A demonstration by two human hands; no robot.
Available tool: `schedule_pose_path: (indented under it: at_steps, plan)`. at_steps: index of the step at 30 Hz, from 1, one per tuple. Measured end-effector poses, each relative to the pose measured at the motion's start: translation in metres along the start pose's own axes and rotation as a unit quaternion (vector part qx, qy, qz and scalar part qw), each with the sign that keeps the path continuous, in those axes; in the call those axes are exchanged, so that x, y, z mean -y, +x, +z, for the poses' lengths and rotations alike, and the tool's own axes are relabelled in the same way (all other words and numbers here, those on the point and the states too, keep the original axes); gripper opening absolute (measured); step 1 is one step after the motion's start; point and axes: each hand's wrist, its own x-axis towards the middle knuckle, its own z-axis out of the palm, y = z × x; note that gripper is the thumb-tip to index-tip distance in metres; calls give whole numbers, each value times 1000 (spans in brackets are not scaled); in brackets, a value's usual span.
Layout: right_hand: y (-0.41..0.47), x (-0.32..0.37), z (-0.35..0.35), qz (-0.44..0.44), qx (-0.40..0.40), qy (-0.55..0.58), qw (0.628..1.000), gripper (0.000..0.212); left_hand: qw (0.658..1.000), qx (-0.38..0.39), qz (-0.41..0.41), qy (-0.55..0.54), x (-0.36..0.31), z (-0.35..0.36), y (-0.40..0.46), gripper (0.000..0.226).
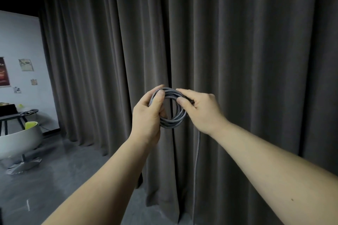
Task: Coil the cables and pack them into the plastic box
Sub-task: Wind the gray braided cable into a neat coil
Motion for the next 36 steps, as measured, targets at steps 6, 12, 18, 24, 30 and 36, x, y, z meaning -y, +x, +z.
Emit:
schedule_pose_path:
  at_steps: [6,12,18,24,30,36]
  plan:
    - [4,-2,2,-44,-22,8,999,27,1000,-13,-4,-19,-6,0,-1,18]
    - [-5,-1,4,-105,-7,-49,993,46,1000,-10,-10,21,-10,6,-2,21]
    - [-7,12,-13,-35,196,-122,972,105,999,-11,-42,21,-9,7,-3,25]
    - [-7,12,-7,-20,182,-115,976,127,997,38,-61,-9,-15,15,-8,31]
    - [-8,14,-2,-37,149,-110,982,115,998,21,-54,-21,-16,12,-9,27]
    - [-12,14,2,-47,96,-90,990,104,997,8,-63,-41,-17,11,-8,32]
